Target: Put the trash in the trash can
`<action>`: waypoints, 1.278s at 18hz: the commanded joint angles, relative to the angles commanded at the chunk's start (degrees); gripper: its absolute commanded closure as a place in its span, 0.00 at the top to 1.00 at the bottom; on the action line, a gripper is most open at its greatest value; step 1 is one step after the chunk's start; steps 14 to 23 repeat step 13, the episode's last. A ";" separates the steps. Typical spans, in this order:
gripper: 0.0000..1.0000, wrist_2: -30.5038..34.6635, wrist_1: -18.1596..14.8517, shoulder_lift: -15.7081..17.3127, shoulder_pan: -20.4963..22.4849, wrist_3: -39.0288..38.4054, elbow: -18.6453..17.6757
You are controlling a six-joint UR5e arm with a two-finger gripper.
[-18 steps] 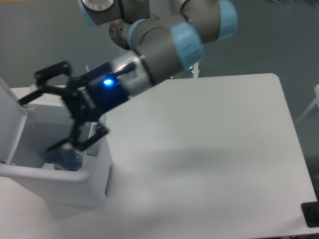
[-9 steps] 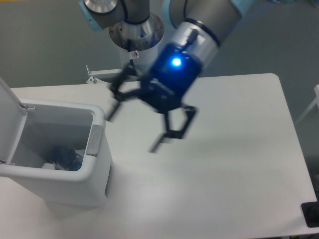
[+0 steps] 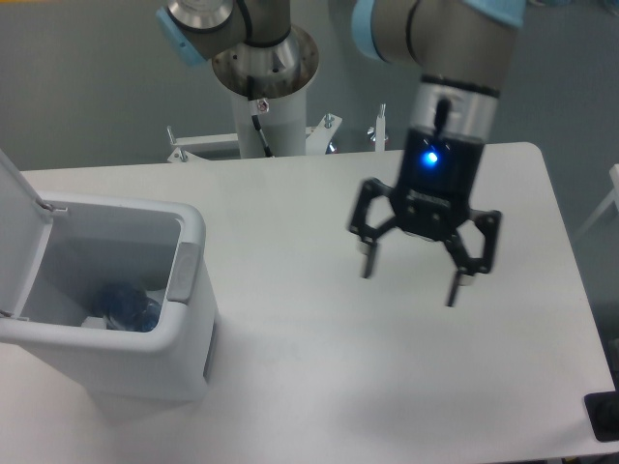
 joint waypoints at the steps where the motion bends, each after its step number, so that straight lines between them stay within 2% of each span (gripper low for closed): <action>1: 1.00 2.20 -0.26 -0.09 0.09 1.51 -0.70; 3: 1.00 6.86 -1.23 -2.01 0.27 1.97 -1.85; 5: 1.00 10.12 -0.88 -3.77 3.24 2.49 -2.99; 9: 1.00 11.62 -2.54 -3.78 4.05 4.59 -3.09; 12: 1.00 17.76 -3.51 -4.13 3.61 6.89 -3.17; 23: 1.00 17.95 -3.69 -4.13 3.61 6.89 -3.17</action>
